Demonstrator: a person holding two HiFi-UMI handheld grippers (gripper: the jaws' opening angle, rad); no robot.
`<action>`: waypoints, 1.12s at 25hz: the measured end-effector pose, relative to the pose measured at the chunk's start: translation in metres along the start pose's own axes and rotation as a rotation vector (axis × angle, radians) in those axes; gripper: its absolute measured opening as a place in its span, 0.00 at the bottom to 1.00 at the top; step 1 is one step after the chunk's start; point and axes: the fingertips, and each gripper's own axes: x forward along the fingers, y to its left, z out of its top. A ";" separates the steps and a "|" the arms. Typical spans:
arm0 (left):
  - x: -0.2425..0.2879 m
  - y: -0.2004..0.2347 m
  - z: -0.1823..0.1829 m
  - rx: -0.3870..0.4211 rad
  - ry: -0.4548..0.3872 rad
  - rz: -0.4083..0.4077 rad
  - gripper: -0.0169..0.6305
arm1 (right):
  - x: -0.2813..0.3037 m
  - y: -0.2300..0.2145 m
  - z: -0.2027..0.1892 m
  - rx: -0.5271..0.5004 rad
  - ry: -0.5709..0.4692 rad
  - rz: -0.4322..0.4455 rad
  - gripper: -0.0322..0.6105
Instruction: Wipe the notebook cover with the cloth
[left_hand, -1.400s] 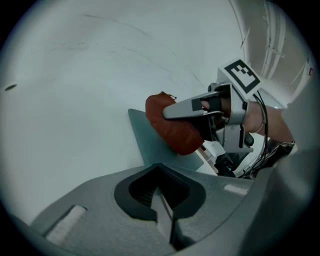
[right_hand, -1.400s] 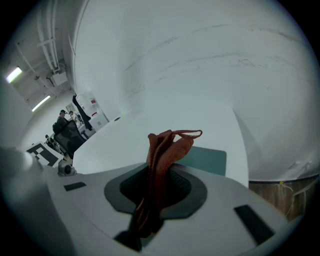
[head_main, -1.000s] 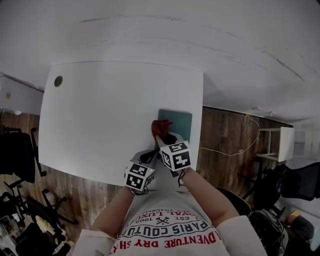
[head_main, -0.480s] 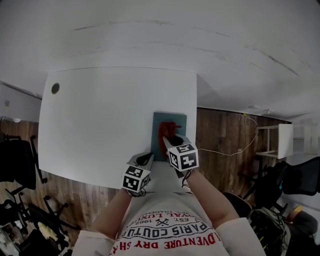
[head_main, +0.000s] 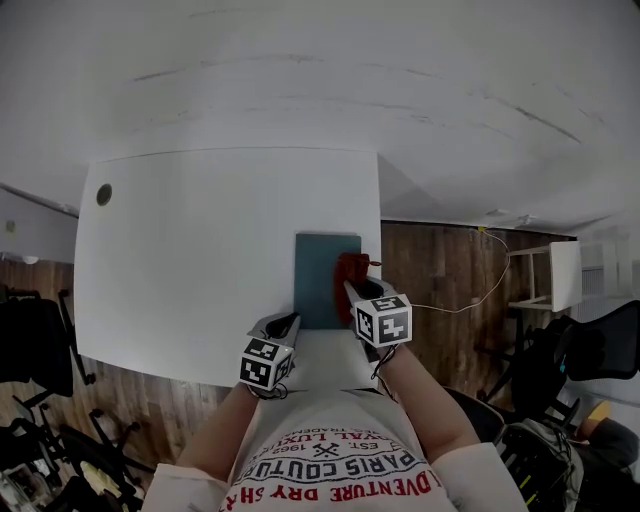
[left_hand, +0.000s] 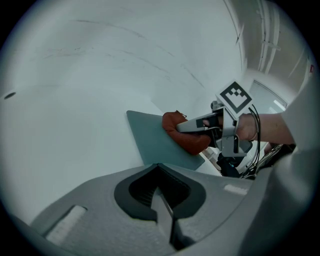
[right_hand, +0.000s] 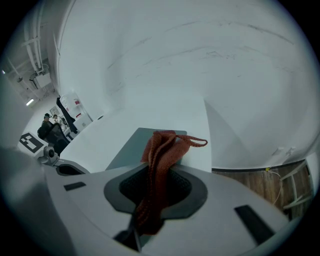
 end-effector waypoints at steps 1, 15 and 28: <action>0.000 0.000 0.000 0.002 0.001 -0.001 0.04 | -0.003 -0.005 -0.002 0.004 0.001 -0.012 0.18; -0.001 -0.003 0.000 0.020 0.013 -0.016 0.04 | -0.044 -0.027 -0.005 0.025 0.005 -0.102 0.18; 0.000 -0.003 0.001 0.018 0.015 -0.025 0.04 | -0.019 0.103 -0.017 -0.023 0.061 0.196 0.17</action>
